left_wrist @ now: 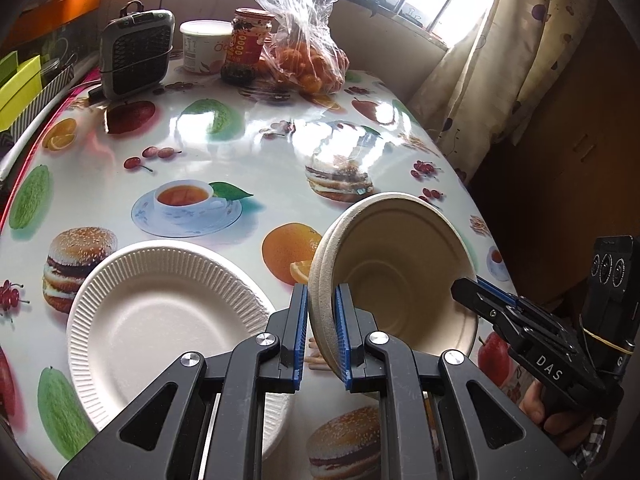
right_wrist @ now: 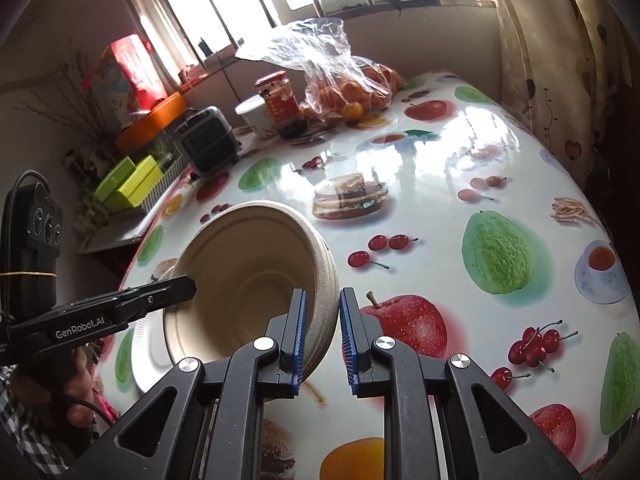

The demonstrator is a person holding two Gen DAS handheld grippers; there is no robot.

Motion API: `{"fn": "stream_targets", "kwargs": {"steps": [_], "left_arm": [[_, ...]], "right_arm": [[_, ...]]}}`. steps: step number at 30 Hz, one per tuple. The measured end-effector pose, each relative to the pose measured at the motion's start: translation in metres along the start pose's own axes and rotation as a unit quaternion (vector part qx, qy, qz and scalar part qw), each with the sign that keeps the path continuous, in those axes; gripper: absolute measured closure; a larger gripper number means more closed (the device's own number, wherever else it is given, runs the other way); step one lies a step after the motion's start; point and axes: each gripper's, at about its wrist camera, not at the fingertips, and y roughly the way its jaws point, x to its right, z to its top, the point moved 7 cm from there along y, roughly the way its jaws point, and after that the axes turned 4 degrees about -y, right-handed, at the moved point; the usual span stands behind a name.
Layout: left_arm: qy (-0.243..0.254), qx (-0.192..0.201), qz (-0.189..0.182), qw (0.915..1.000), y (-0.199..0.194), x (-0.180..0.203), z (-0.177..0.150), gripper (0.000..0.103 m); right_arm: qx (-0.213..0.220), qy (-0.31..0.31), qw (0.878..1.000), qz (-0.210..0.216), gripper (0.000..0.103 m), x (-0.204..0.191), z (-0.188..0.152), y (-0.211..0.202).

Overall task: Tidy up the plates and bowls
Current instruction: 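Lift and carry the bowl stack with both grippers over the white plate stack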

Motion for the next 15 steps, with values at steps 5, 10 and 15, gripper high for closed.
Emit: {"fn": "stream_targets", "kwargs": {"steps": [5,10,15], "left_arm": [[-0.007,0.012,0.008,0.9999,-0.013,-0.011,0.001,0.089],[-0.018,0.024,0.021,0.9993,-0.025,-0.027,0.001,0.089],[-0.032,0.036,0.031,0.9984,-0.038,-0.044,0.0,0.089]], "right_arm": [[-0.002,-0.011,1.0,0.011,0.087,-0.016,0.004,0.004],[-0.005,-0.025,0.999,0.025,0.087,-0.035,0.006,0.01],[-0.009,-0.04,0.998,0.04,0.087,-0.055,0.008,0.016]]}}
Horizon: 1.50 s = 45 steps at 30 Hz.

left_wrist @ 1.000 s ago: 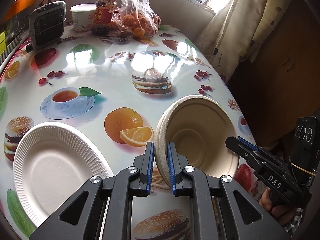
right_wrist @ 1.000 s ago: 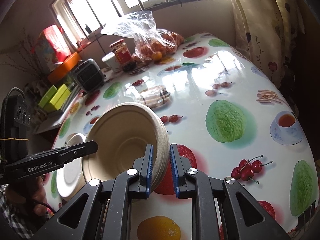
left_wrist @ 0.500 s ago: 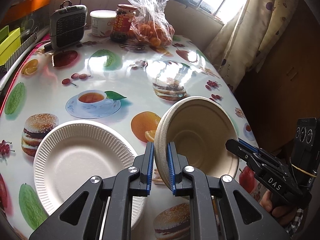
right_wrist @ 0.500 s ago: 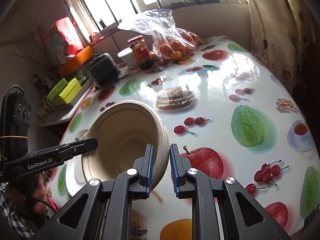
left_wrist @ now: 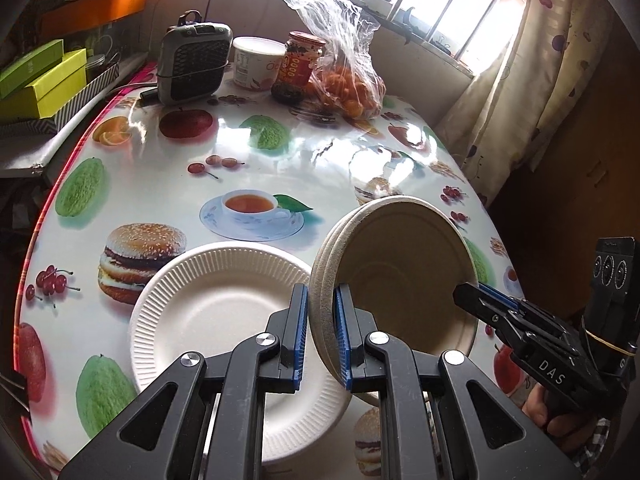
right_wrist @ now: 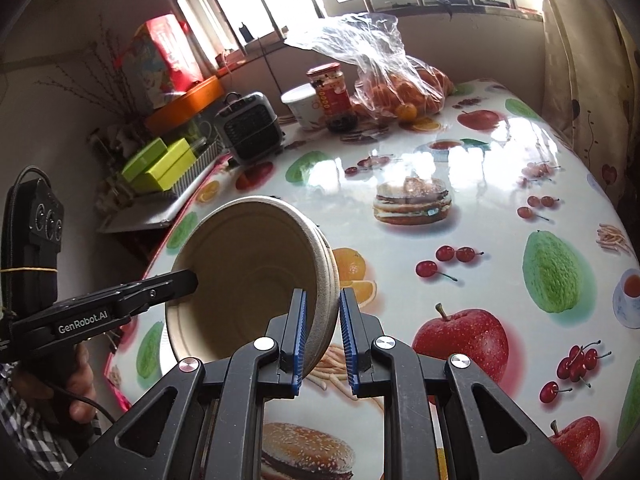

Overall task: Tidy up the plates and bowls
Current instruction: 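Lift and carry the bowl stack with both grippers over the white plate stack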

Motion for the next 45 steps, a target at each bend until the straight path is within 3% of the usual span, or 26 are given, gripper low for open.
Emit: {"fn": "stream_targets", "kwargs": {"steps": [24,45], "left_arm": [[-0.061,0.023,0.048,0.9967,-0.037,-0.079,-0.016,0.089],[-0.079,0.005,0.046,0.9958,-0.028,-0.103,-0.023,0.089]], "right_arm": [[-0.041,-0.051,0.996,0.053,0.087,-0.079,-0.006,0.044],[-0.061,-0.052,0.996,0.048,0.086,-0.091,-0.013,0.061]]}}
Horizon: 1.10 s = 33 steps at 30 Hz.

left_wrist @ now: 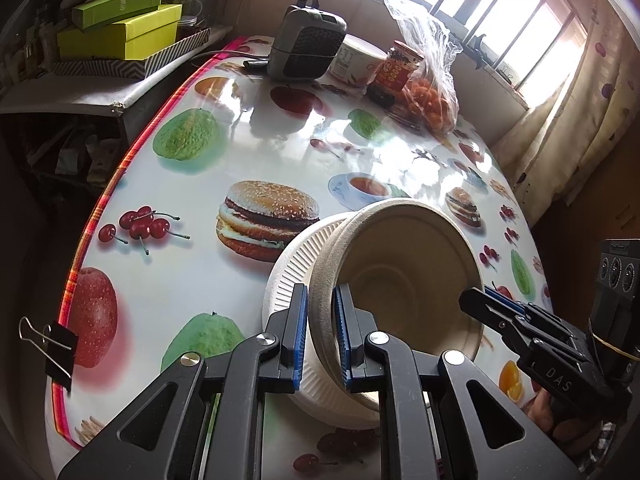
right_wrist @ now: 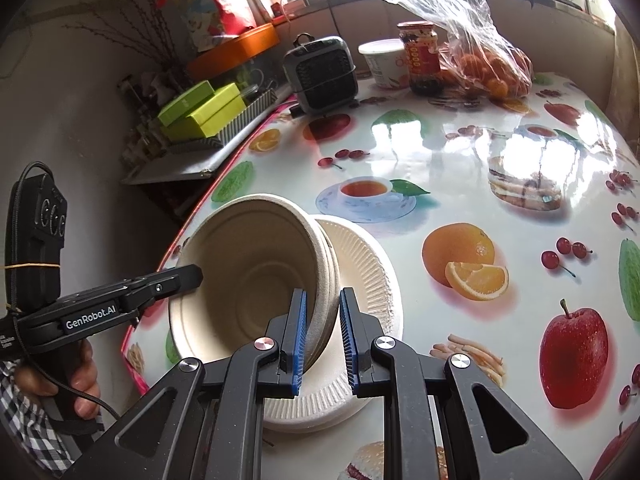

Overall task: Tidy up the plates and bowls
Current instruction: 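Lift and carry the bowl stack with both grippers over the white plate stack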

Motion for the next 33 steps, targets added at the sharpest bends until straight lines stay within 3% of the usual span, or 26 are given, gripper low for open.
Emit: {"fn": "stream_targets", "kwargs": {"steps": [26,33], "left_arm": [[-0.004,-0.006,-0.003,1.0,0.0053,-0.0016,0.0012,0.088],[-0.005,-0.003,-0.006,1.0,0.0049,-0.0004,0.0019,0.081]], "right_arm": [[-0.001,0.005,1.0,-0.004,0.085,0.0021,0.0008,0.0031],[0.004,0.003,1.0,-0.007,0.075,0.0029,0.0027,0.0007]]}}
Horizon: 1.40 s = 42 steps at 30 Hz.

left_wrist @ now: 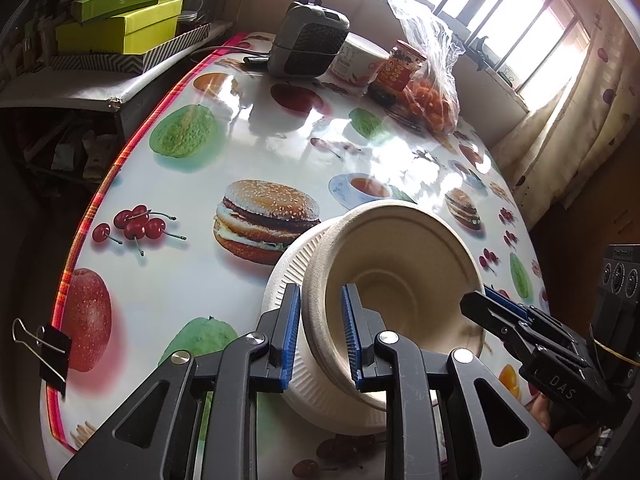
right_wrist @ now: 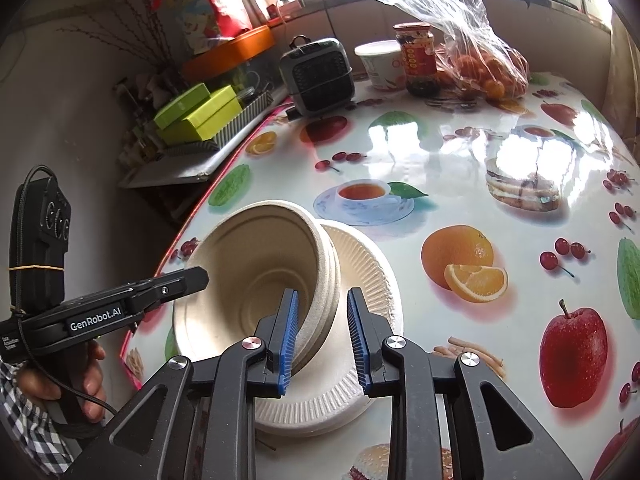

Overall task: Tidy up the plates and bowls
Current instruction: 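Lift and carry the bowl stack with both grippers over the white plate stack, then lower the bowls onto the plates and open both grippers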

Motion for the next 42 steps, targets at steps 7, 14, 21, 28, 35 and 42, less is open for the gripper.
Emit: {"fn": "stream_targets", "kwargs": {"steps": [7,14,21,28,35,42], "left_arm": [[0.002,0.003,-0.002,1.0,-0.003,0.001,0.0,0.08],[0.003,0.01,-0.005,0.9999,-0.008,0.0,-0.002,0.07],[0.004,0.024,-0.005,0.9997,-0.016,0.0,-0.006,0.068],[0.011,0.043,0.004,0.999,-0.027,0.001,-0.012,0.064],[0.028,0.072,0.024,0.9967,-0.039,0.0,-0.026,0.064],[0.044,0.105,0.058,0.9919,-0.047,-0.007,-0.045,0.064]], "right_arm": [[0.003,0.0,1.0,0.0,0.068,-0.001,0.001,-0.002],[0.014,-0.005,1.0,-0.007,0.063,-0.005,0.001,-0.008],[0.026,-0.006,1.0,-0.006,0.059,-0.011,-0.003,-0.015],[0.041,-0.014,0.999,-0.006,0.058,-0.016,-0.01,-0.026],[0.057,-0.025,0.998,-0.011,0.057,-0.019,-0.024,-0.035],[0.075,-0.046,0.996,-0.031,0.051,-0.02,-0.042,-0.042]]}}
